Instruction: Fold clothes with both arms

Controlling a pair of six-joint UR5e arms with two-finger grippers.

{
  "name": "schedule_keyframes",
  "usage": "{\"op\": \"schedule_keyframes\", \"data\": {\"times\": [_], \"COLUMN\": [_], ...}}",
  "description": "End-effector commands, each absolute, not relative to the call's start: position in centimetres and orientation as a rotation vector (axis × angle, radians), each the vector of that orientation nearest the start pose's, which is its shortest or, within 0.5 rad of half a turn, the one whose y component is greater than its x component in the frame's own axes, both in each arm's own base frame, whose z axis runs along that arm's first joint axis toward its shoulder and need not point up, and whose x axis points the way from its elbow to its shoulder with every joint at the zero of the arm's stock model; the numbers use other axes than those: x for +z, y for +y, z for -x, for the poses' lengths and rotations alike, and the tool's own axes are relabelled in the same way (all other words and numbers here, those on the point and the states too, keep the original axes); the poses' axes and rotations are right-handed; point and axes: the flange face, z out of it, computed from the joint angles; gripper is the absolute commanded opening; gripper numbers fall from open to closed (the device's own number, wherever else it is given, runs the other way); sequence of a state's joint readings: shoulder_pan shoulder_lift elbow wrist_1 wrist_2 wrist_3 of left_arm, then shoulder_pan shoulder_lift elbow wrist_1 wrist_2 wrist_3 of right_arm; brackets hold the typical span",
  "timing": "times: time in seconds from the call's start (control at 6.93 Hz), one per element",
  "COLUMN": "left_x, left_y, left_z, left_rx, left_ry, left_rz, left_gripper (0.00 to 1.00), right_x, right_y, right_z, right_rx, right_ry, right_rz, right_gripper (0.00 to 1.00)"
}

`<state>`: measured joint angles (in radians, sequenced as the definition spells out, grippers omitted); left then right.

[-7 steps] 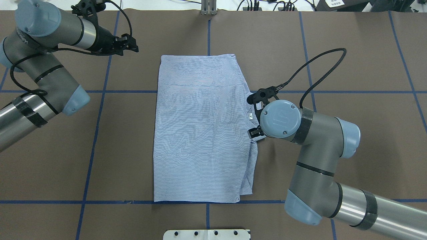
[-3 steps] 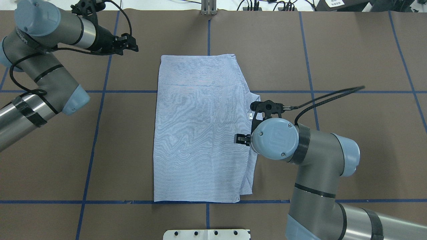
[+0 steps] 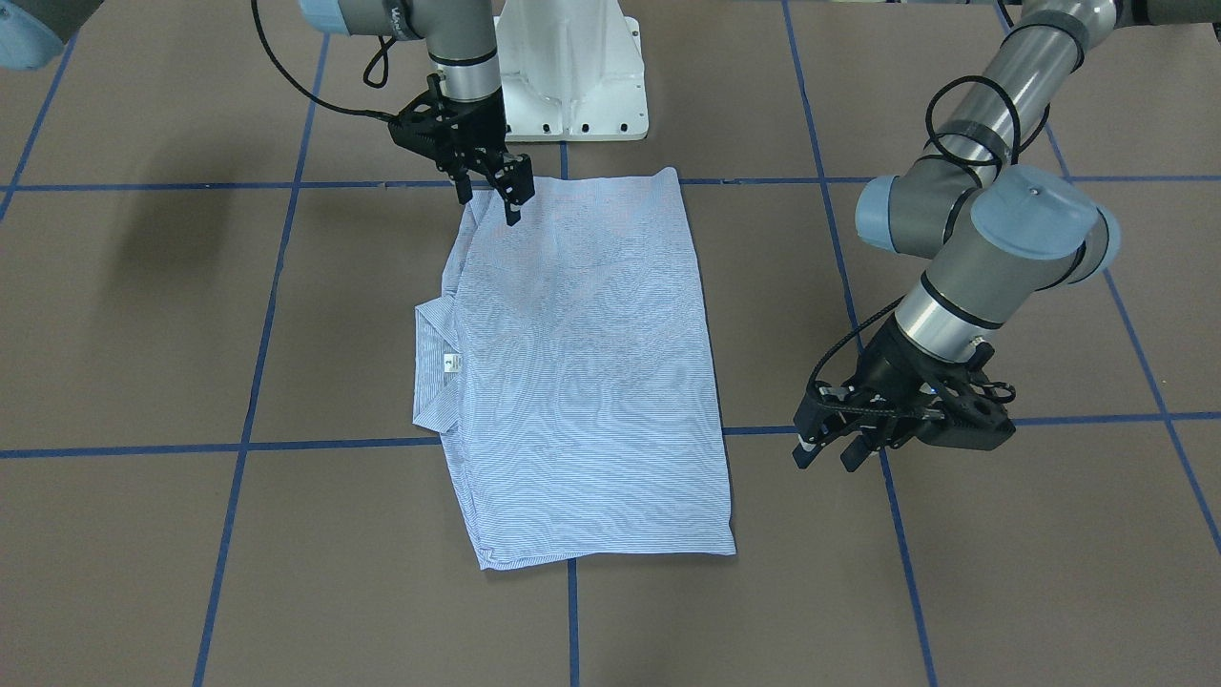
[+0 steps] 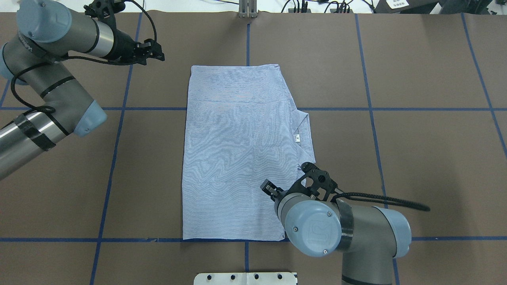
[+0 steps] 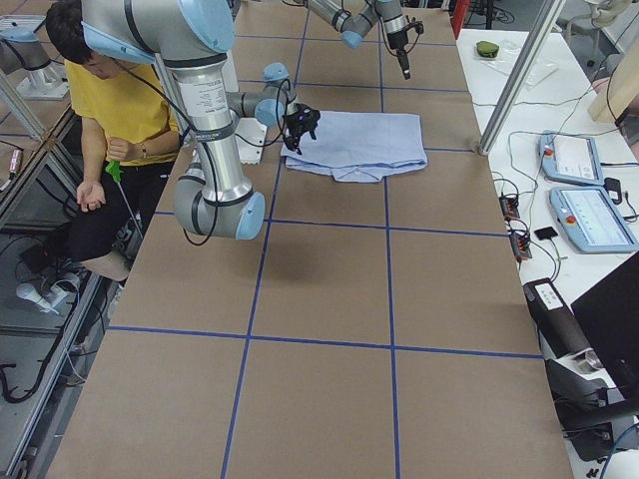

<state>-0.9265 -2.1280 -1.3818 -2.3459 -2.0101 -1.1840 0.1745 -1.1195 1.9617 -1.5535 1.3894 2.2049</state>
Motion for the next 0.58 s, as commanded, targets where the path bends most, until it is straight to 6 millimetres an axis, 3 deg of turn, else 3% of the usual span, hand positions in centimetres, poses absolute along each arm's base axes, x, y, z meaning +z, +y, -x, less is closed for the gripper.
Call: {"op": "schedule_keyframes", "data": {"times": [0.0, 0.29, 0.43], "left_x": [32.3, 32.4, 32.4], "left_y": [-62.4, -62.4, -62.4], "left_z": [-35.5, -35.6, -35.6], "left_rx": [-0.224, -0.228, -0.228], "left_ry": [1.133, 1.134, 1.134], "left_rz": [-0.383, -0.378, -0.378], "left_gripper": [0.67, 0.67, 0.67], "right_x": [25.7, 27.7, 27.3], "right_y": [-22.8, -22.6, -21.7], "right_z": [55.7, 55.4, 55.8], "right_rx": [1.025, 1.030, 1.062], "right_ry": [-0.922, -0.890, -0.893], "right_rz": [0.143, 0.136, 0.168], "right_gripper": [0.79, 0.79, 0.79]}}
